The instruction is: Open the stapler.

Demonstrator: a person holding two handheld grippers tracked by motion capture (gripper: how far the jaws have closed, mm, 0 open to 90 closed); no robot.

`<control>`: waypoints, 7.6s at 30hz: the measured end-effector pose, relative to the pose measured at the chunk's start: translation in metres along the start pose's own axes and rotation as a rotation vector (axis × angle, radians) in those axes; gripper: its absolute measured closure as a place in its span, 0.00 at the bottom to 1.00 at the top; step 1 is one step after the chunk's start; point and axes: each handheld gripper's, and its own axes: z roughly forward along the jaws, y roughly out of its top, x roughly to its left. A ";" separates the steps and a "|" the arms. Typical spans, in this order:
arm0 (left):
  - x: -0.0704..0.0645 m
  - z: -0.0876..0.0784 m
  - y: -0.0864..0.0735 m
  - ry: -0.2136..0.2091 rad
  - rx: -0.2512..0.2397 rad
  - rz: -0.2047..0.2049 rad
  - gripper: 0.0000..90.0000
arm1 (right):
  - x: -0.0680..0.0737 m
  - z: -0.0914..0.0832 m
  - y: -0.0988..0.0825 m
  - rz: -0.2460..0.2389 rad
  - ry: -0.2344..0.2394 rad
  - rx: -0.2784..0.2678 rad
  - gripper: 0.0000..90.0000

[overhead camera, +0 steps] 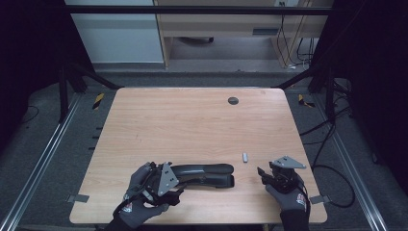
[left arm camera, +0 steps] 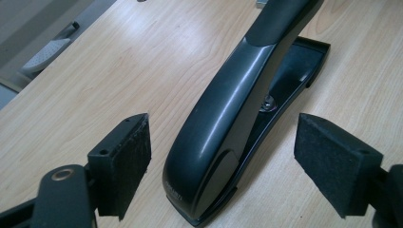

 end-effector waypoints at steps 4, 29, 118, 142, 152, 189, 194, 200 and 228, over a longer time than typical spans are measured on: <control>-0.003 0.003 0.003 -0.011 0.005 0.014 0.22 | 0.000 0.000 0.000 -0.001 0.000 0.003 0.52; -0.030 0.020 0.030 0.024 0.043 0.176 0.22 | 0.000 0.001 -0.001 0.006 0.000 0.012 0.53; -0.074 0.089 0.064 0.241 0.122 0.496 0.49 | 0.015 0.002 0.002 -0.019 0.077 0.031 0.87; -0.080 0.091 0.064 0.267 0.112 0.534 0.61 | 0.034 0.005 0.007 -0.037 0.153 0.013 0.98; -0.081 0.091 0.064 0.275 0.121 0.543 0.62 | 0.045 0.010 0.009 -0.038 0.204 0.006 0.99; -0.084 0.092 0.063 0.295 0.121 0.558 0.63 | 0.083 0.030 0.008 -0.076 0.331 0.052 1.00; -0.084 0.092 0.063 0.295 0.121 0.557 0.63 | 0.083 0.030 0.008 -0.073 0.335 0.049 1.00; -0.084 0.092 0.063 0.297 0.123 0.559 0.63 | 0.084 0.031 0.008 -0.072 0.340 0.048 1.00; -0.081 0.089 0.064 0.295 0.105 0.525 0.63 | 0.086 0.033 0.008 -0.056 0.350 0.035 1.00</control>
